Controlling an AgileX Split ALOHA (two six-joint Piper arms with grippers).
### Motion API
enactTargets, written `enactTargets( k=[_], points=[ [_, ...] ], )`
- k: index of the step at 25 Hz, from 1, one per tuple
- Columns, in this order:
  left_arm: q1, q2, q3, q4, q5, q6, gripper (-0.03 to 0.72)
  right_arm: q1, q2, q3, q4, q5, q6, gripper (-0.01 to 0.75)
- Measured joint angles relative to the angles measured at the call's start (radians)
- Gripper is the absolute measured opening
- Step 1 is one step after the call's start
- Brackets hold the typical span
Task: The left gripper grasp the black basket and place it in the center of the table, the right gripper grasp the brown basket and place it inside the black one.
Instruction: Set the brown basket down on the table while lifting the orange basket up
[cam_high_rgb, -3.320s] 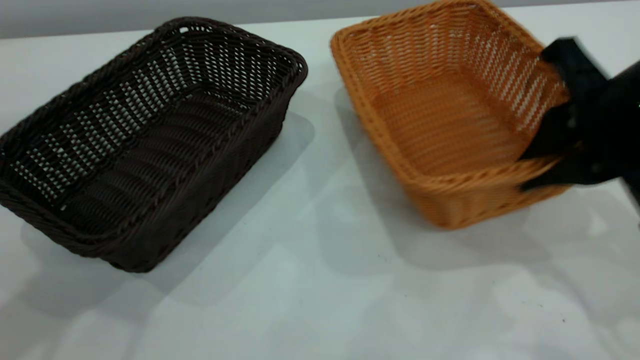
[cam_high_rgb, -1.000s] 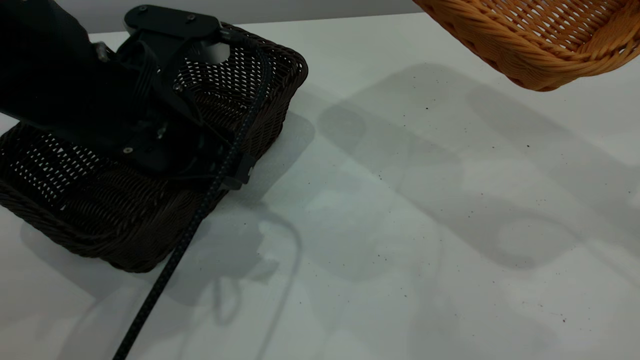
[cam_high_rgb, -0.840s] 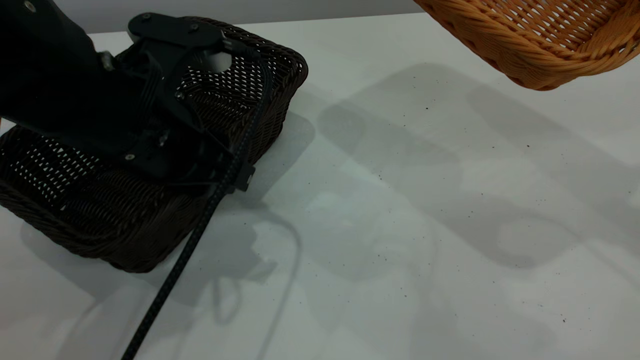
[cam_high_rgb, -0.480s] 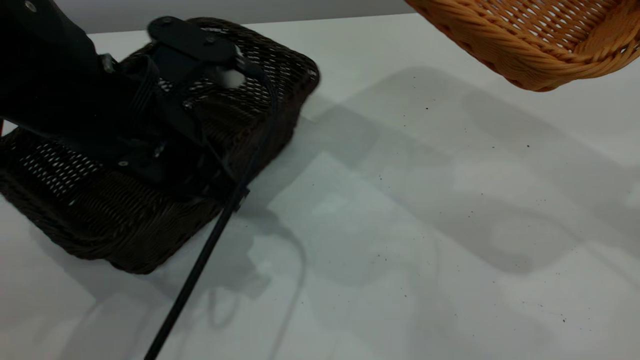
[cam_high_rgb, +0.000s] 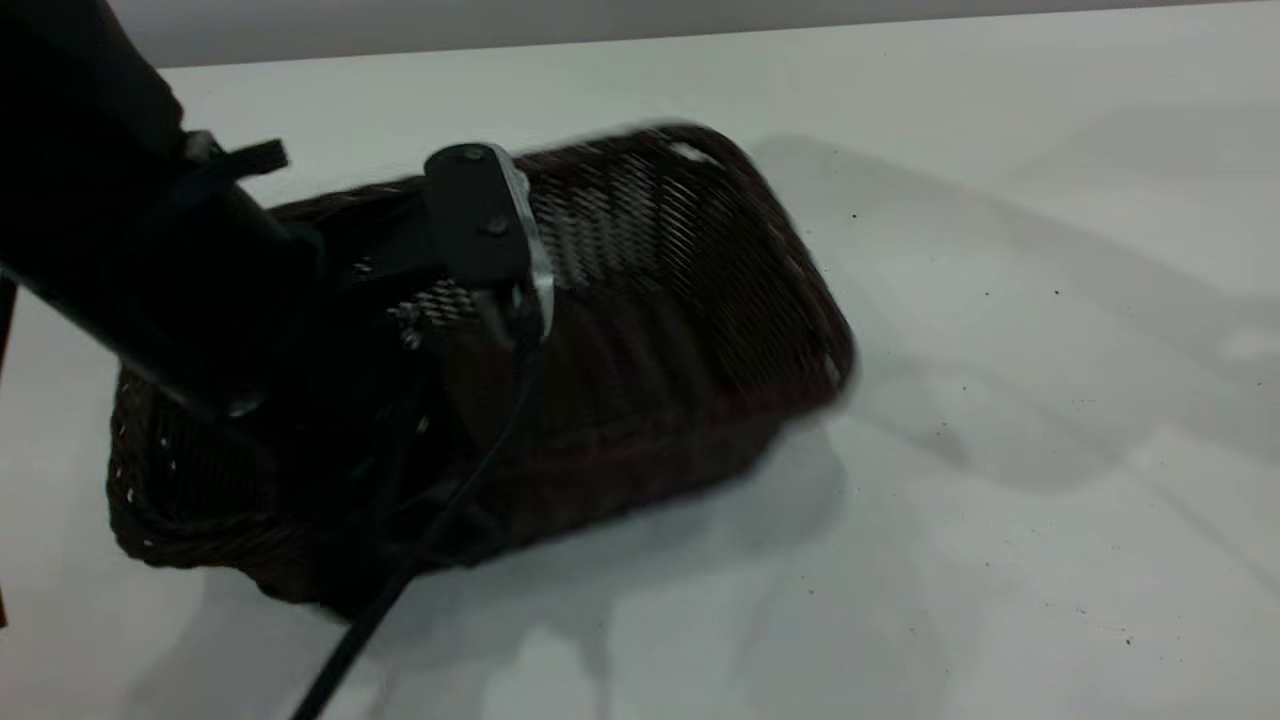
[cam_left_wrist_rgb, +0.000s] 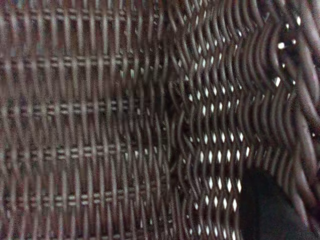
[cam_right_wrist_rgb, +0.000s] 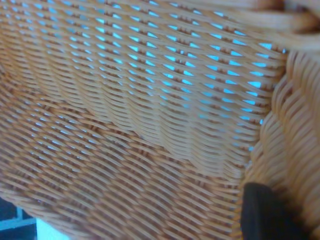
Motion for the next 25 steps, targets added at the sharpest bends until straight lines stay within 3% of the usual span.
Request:
enactTargets(
  k=[3, 13, 25],
  points=[
    [0.0, -0.041, 0.0, 0.023, 0.039, 0.049, 0.115, 0.0, 0.0, 0.001, -0.015, 0.001, 0.0, 0.106],
    [0.001, -0.062, 0.0, 0.121, 0.017, 0.05, 0.113, 0.0, 0.0, 0.001, -0.002, 0.008, -0.005, 0.106],
    [0.001, -0.062, -0.001, 0.112, 0.062, 0.05, 0.113, 0.0, 0.0, 0.001, 0.01, 0.005, -0.034, 0.106]
  ],
)
